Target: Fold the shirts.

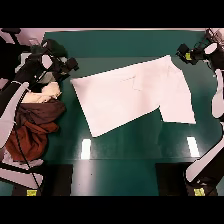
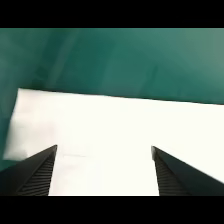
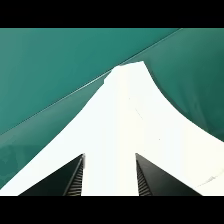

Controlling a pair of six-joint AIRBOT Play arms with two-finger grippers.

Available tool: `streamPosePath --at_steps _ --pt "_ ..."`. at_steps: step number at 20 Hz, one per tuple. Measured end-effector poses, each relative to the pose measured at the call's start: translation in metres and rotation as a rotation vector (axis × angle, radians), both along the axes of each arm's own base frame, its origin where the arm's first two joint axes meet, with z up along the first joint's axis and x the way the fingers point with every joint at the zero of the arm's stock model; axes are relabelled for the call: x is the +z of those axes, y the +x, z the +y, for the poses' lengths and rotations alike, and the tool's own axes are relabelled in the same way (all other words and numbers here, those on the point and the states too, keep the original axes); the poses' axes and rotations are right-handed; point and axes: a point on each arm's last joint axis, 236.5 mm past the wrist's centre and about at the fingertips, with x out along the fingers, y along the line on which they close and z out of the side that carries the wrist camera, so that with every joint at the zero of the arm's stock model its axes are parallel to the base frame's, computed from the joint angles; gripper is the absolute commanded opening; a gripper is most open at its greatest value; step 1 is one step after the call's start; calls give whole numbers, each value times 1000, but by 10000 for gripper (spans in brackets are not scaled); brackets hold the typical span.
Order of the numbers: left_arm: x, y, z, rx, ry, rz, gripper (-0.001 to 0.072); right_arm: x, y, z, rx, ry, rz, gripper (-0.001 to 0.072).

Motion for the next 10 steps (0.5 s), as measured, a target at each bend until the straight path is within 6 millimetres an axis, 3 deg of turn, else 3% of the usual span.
streamPosePath --at_steps 2,5,10 --pt "1 0 0 -13 11 -5 706 6 -1 -5 10 -15 -5 509" --pt "-3 -14 1 -65 55 42 706 9 -20 -18 66 -83 44 513" --pt "-39 -79 -9 -260 165 279 705 -35 -93 -56 120 -160 300 520"
